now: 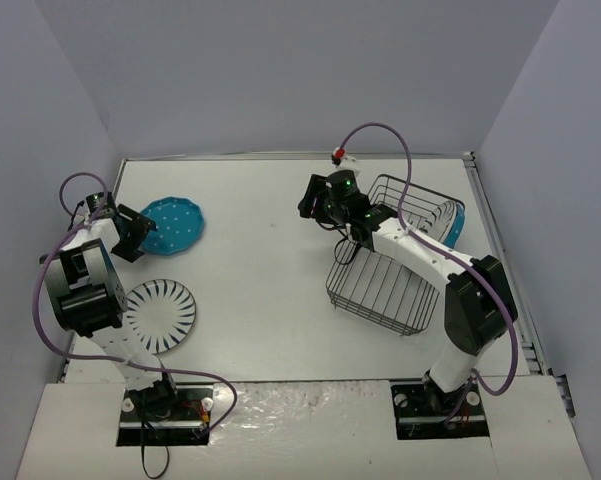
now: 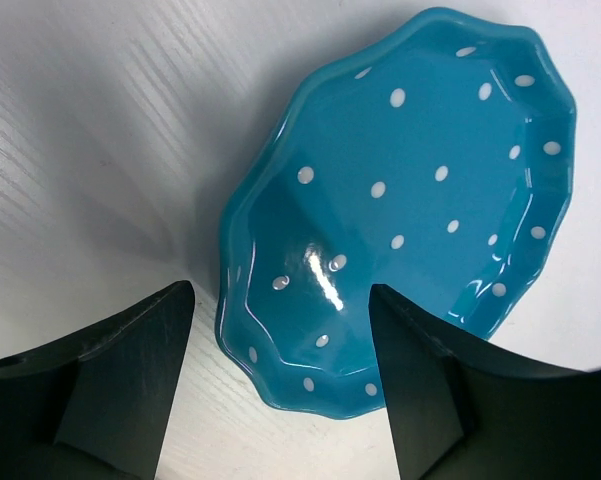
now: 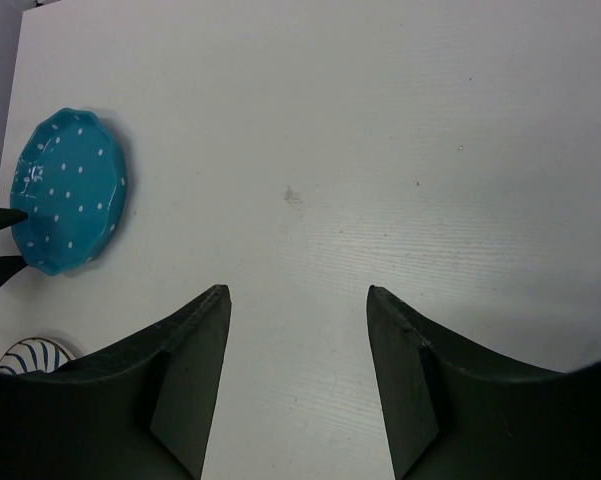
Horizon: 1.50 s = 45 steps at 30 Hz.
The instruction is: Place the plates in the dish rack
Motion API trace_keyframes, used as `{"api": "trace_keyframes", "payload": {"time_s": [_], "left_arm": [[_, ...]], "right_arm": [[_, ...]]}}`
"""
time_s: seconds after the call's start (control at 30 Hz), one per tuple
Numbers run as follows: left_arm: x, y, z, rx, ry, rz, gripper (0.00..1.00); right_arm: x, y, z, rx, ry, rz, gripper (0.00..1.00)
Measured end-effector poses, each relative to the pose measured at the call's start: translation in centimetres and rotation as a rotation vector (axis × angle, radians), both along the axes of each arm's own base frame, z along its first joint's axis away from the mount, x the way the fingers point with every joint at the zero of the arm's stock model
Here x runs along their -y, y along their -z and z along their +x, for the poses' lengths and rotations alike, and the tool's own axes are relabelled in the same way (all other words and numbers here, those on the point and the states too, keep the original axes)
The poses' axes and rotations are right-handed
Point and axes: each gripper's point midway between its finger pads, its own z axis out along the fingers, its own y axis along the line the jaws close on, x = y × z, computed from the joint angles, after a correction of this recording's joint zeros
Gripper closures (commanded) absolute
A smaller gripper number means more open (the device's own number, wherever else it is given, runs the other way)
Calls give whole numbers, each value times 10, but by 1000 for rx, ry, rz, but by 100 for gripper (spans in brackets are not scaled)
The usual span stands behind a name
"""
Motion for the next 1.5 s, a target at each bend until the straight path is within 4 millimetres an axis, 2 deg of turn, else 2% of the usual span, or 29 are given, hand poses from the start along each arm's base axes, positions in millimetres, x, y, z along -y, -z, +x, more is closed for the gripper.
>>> {"api": "trace_keyframes", "payload": {"time_s": [0.13, 0.33, 0.5, 0.63, 0.7, 1.03, 1.27, 1.5], "left_arm": [[0, 6, -1, -14, 4, -2, 40], [-2, 13, 2, -27, 11, 0, 64], [-4, 19, 1, -46, 12, 9, 74], [-5, 20, -2, -59, 12, 17, 93], [-5, 20, -2, -61, 11, 17, 100], [0, 18, 2, -38, 22, -15, 100], [17, 17, 4, 10, 11, -111, 100], [45, 6, 8, 59, 19, -200, 100]], "right_arm": [[0, 1, 0, -1, 0, -1, 46], [1, 3, -1, -5, 0, -3, 47], [1, 5, -1, -6, 2, -4, 47], [2, 9, -3, -14, 3, -7, 47], [2, 10, -3, -17, 5, -5, 47], [-1, 18, -1, -34, 3, -1, 47], [-25, 39, 7, -95, -55, 36, 47], [-50, 34, 17, -103, -103, 114, 46]]}}
